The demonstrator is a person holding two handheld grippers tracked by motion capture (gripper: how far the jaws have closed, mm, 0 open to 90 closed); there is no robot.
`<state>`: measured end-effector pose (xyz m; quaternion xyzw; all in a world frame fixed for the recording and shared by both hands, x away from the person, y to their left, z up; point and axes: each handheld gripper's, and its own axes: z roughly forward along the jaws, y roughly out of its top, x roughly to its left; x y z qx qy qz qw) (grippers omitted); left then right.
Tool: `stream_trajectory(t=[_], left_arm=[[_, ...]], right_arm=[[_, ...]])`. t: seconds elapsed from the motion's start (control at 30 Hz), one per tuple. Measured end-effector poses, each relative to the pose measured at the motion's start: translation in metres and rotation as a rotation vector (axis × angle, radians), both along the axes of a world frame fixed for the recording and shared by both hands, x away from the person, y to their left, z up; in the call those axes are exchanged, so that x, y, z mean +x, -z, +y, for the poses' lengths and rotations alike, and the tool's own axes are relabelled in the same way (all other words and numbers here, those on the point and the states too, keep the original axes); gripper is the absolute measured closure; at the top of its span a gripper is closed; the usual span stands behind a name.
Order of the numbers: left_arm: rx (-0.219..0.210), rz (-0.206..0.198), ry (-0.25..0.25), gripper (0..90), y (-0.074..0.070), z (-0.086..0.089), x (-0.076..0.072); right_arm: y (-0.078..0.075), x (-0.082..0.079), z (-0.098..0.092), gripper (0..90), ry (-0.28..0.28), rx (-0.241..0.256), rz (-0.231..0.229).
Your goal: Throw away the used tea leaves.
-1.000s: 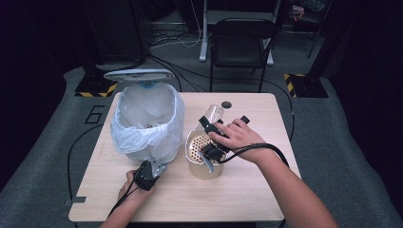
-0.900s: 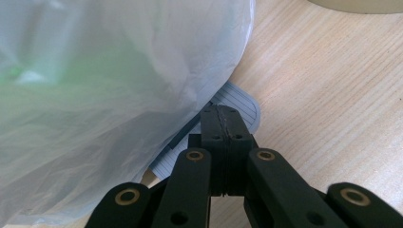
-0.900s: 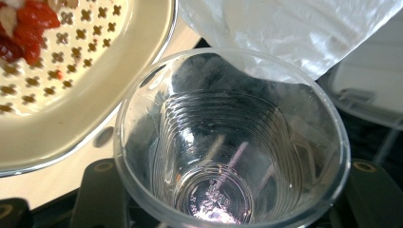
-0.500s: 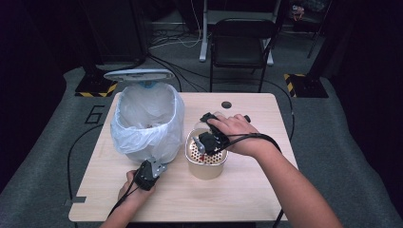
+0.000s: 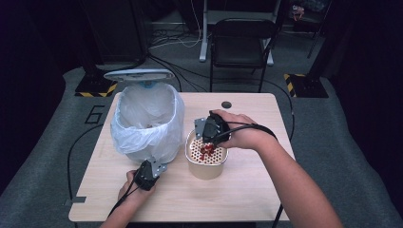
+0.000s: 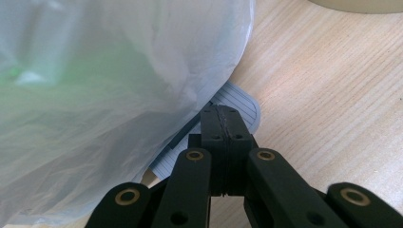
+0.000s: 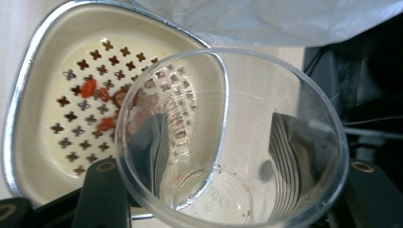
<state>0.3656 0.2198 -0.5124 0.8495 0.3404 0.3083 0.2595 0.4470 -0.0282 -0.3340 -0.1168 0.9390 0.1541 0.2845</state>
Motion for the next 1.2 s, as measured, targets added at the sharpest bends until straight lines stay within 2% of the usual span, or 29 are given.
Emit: stream_trajectory(t=[0.03,0.07,0.1,0.13,0.17,0.2,0.23,0.27,0.3,0.4,0.43,0.5,0.53,0.6,0.63,0.67,0.7,0.77,0.87,0.93,1.0,1.03,1.07,1.1,1.13,1.2], left_arm=[[0.000,0.000,0.000,89.8,0.000,0.000,0.000],[0.000,-0.005,-0.001,89.8,0.000,0.000,0.000],[0.001,-0.007,-0.002,89.8,0.001,0.000,0.000],[0.001,-0.007,-0.001,89.8,0.001,0.000,0.000],[0.002,-0.007,-0.001,89.8,0.001,0.000,0.000],[0.001,-0.007,0.000,89.8,0.001,0.000,0.000],[0.001,-0.007,-0.001,89.8,0.001,0.000,0.000],[0.001,-0.007,-0.001,89.8,0.001,0.000,0.000],[0.001,-0.007,-0.001,89.8,0.001,0.000,0.000],[0.003,-0.004,0.000,89.8,0.000,0.000,0.000],[0.003,-0.004,0.000,89.8,0.000,0.000,0.000],[0.004,-0.007,-0.002,89.8,0.000,-0.001,0.000],[0.002,-0.008,-0.004,89.8,0.001,-0.001,0.000],[0.004,-0.007,-0.004,89.8,0.001,-0.001,-0.001],[0.004,-0.007,-0.004,89.8,0.001,-0.001,-0.001],[-0.012,0.001,-0.019,89.8,0.001,-0.002,-0.002],[-0.011,0.001,-0.019,89.8,0.001,-0.002,-0.002],[-0.016,0.003,-0.021,89.8,0.001,-0.002,-0.002],[0.003,-0.004,-0.005,89.8,0.000,-0.001,-0.001],[0.003,-0.005,-0.005,89.8,0.000,-0.001,-0.001],[0.003,-0.006,-0.002,89.8,0.000,-0.001,0.000],[0.003,-0.006,-0.002,89.8,0.000,-0.001,0.000],[0.002,-0.005,-0.001,89.8,0.000,-0.001,0.000],[0.002,-0.005,-0.001,89.8,0.000,-0.001,0.000],[0.004,-0.004,0.000,89.8,0.000,-0.001,0.000],[0.006,-0.003,0.000,89.8,0.000,-0.001,0.000]], right_arm=[[0.000,0.000,0.000,38.8,0.000,0.000,0.000],[-0.001,-0.004,0.003,38.8,0.102,0.131,0.135],[-0.001,-0.004,0.003,38.8,0.102,0.131,0.135],[-0.003,-0.002,0.001,38.8,0.116,0.150,0.169],[-0.004,-0.002,0.001,38.8,0.124,0.159,0.182],[-0.005,-0.002,0.000,38.8,0.159,0.172,0.228],[-0.007,-0.001,-0.001,38.8,0.163,0.185,0.250],[-0.007,-0.001,-0.001,38.8,0.163,0.185,0.250],[-0.009,-0.001,-0.002,38.8,0.195,0.210,0.300],[-0.015,0.002,-0.004,38.8,0.226,0.250,0.357],[-0.015,0.002,-0.004,38.8,0.226,0.250,0.357],[-0.020,0.006,-0.006,38.8,0.226,0.291,0.382],[-0.028,0.010,-0.008,38.7,0.216,0.276,0.357],[-0.030,0.013,-0.010,38.7,0.221,0.321,0.385],[-0.030,0.013,-0.010,38.7,0.221,0.321,0.385],[-0.031,0.013,-0.011,38.7,0.226,0.346,0.406],[-0.032,0.016,-0.013,38.8,0.230,0.400,0.444],[-0.034,0.017,-0.014,38.7,0.245,0.411,0.458],[-0.035,0.018,-0.016,38.7,0.267,0.434,0.470],[-0.039,0.019,-0.017,38.6,0.282,0.493,0.490],[-0.043,0.019,-0.017,38.6,0.289,0.527,0.498],[-0.043,0.019,-0.017,38.6,0.289,0.527,0.498],[-0.047,0.019,-0.016,38.6,0.287,0.564,0.497],[-0.047,0.019,-0.016,38.6,0.287,0.564,0.497],[-0.051,0.017,-0.015,38.6,0.303,0.584,0.516],[-0.052,0.015,-0.013,38.6,0.300,0.588,0.515]])
